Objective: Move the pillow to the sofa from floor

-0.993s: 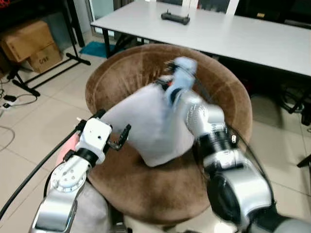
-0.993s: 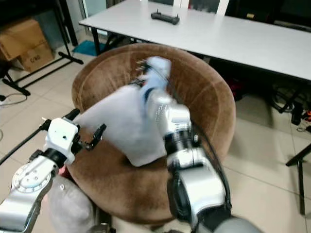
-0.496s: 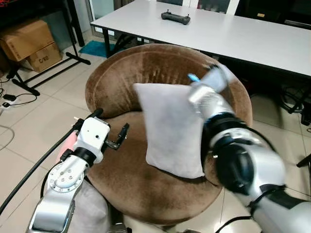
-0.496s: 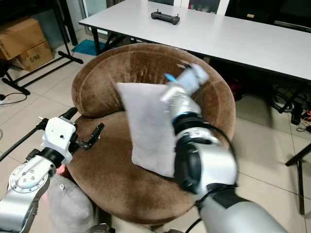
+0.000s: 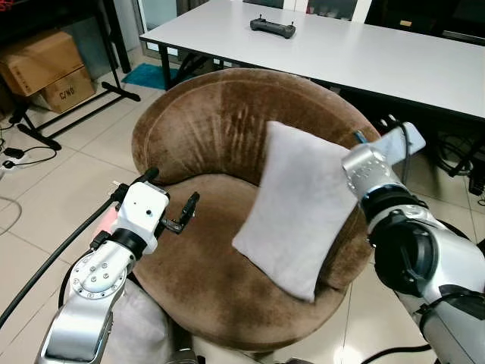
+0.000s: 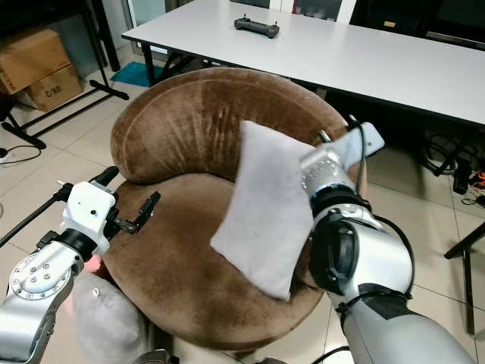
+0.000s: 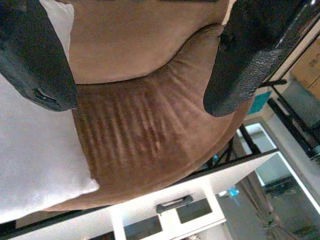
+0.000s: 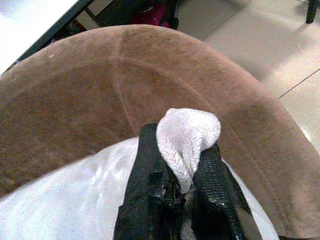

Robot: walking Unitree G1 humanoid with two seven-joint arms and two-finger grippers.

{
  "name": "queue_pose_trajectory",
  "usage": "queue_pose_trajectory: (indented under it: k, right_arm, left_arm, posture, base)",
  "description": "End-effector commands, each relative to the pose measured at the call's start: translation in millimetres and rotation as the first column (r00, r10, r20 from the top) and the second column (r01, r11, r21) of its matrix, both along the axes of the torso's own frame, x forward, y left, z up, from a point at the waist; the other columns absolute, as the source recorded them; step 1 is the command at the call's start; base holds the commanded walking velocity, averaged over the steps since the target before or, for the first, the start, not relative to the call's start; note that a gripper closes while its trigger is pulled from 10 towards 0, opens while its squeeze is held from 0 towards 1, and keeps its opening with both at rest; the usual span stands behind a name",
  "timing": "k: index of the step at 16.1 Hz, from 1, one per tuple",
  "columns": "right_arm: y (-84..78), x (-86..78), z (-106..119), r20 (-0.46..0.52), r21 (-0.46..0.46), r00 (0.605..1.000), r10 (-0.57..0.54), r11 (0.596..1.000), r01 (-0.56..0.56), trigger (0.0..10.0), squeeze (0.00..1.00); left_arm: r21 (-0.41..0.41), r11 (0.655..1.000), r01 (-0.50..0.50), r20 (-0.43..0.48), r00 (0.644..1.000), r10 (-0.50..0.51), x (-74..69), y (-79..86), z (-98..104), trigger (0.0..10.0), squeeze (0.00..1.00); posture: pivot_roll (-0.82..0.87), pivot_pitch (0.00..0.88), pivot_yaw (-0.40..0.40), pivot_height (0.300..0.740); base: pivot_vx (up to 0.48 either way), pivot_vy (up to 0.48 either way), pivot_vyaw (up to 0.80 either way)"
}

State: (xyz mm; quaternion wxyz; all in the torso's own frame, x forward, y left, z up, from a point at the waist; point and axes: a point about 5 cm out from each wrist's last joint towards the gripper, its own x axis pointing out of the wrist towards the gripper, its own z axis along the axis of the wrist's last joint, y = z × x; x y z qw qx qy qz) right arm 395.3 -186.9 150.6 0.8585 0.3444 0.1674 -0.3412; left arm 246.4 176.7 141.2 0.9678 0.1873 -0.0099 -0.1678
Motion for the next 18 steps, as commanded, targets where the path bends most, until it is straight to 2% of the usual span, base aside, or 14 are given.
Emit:
queue_pose_trajectory:
  k: [1,2,5,6,8,9,10,12,13,14,15,16,17,18]
  right_arm:
    - [-7.2,0.9,6,0.03,-0.021,0.999,-0.026,0.999,0.027,10.0,0.77]
    - [-8.0,0.9,5,0.042,-0.017,0.999,-0.024,1.0,0.025,10.0,1.0]
    - [-7.0,2.2,8,0.069,-0.019,0.997,-0.018,1.0,0.019,10.0,1.0]
    - [-6.8,3.4,11,0.085,-0.04,0.996,-0.008,0.999,0.011,10.0,1.0]
    - [-7.3,5.6,16,0.119,-0.058,0.993,0.015,0.998,-0.008,10.0,1.0]
    - [-8.7,6.6,19,0.134,-0.066,0.991,0.025,0.998,-0.016,10.0,1.0]
    - [-10.2,6.9,20,0.138,-0.074,0.99,0.027,0.997,-0.017,10.0,1.0]
    - [-9.8,10.0,26,0.179,-0.101,0.979,0.096,0.992,-0.079,10.0,1.0]
    - [-9.7,11.6,30,0.212,-0.115,0.968,0.132,0.987,-0.109,10.0,1.0]
    - [-5.5,14.8,35,0.282,-0.097,0.94,0.195,0.98,-0.174,10.0,1.0]
    - [-6.1,15.7,43,0.32,-0.203,0.914,0.248,0.961,-0.189,10.0,0.66]
    - [-5.6,15.0,44,0.298,-0.302,0.904,0.306,0.929,-0.215,10.0,0.0]
    - [-2.1,12.2,43,0.305,-0.426,0.851,0.428,0.86,-0.28,10.0,0.0]
    - [-1.7,5.1,35,0.278,-0.515,0.824,0.494,0.801,-0.307,10.0,0.0]
  left_arm:
    - [0.002,1.0,0.016,0.008,1.0,-0.016,1.6,-0.6,3,10.0,0.0]
    - [-0.013,0.997,0.07,-0.024,0.997,-0.07,-0.1,-5.4,2,10.0,0.0]
    - [-0.069,0.966,0.248,-0.179,0.95,-0.257,-13.9,-17.3,-11,10.0,0.0]
    - [-0.11,0.948,0.3,-0.247,0.915,-0.318,-18.9,-19.5,-15,10.0,0.0]
    - [-0.188,0.927,0.323,-0.279,0.888,-0.366,-21.0,-20.2,-14,10.0,0.0]
    - [-0.306,0.896,0.322,-0.291,0.865,-0.41,-21.5,-21.8,-11,10.0,0.0]
    - [-0.339,0.878,0.337,-0.306,0.843,-0.442,-22.8,-23.5,-11,10.0,0.0]
    - [-0.307,0.882,0.357,-0.313,0.837,-0.448,-22.8,-24.2,-12,10.0,0.0]
    - [-0.277,0.894,0.353,-0.312,0.847,-0.431,-22.1,-23.9,-13,10.0,0.0]
    - [-0.265,0.907,0.328,-0.298,0.867,-0.4,-19.5,-22.8,-13,10.0,0.0]
    - [-0.236,0.928,0.289,-0.266,0.899,-0.348,-14.4,-20.8,-11,10.0,0.0]
    - [-0.216,0.944,0.249,-0.236,0.925,-0.298,-10.1,-19.6,-9,10.0,0.0]
    - [-0.205,0.961,0.186,-0.189,0.956,-0.225,-5.1,-19.4,-7,10.0,0.0]
    - [-0.197,0.97,0.142,-0.16,0.972,-0.174,-3.8,-20.2,-6,10.0,0.0]
  posture:
    - [0.11,0.0,-0.032,0.74]
    - [0.11,0.0,-0.029,0.74]
    - [0.11,0.0,-0.029,0.74]
    - [0.11,0.0,-0.024,0.74]
    - [0.11,0.0,-0.023,0.74]
    - [0.11,0.0,-0.021,0.74]
    - [0.1,0.0,-0.02,0.74]
    - [0.1,0.0,-0.022,0.74]
    - [0.1,0.0,-0.022,0.74]
    - [0.1,0.0,-0.022,0.74]
    - [0.09,0.0,-0.018,0.74]
    - [0.09,0.0,-0.013,0.74]
    - [0.08,0.0,-0.008,0.74]
    - [0.07,0.0,0.001,0.74]
  base:
    - [0.0,0.0,0.0]
    - [0.0,0.0,0.0]
    - [0.0,0.0,0.0]
    - [0.0,0.0,0.0]
    - [0.0,0.0,0.0]
    - [0.0,0.0,0.0]
    - [0.0,0.0,0.0]
    - [0.0,0.0,0.0]
    - [0.0,0.0,0.0]
    - [0.0,0.0,0.0]
    - [0.0,0.0,0.0]
    - [0.0,0.0,0.0]
    - [0.0,0.0,0.0]
    - [0.0,0.0,0.0]
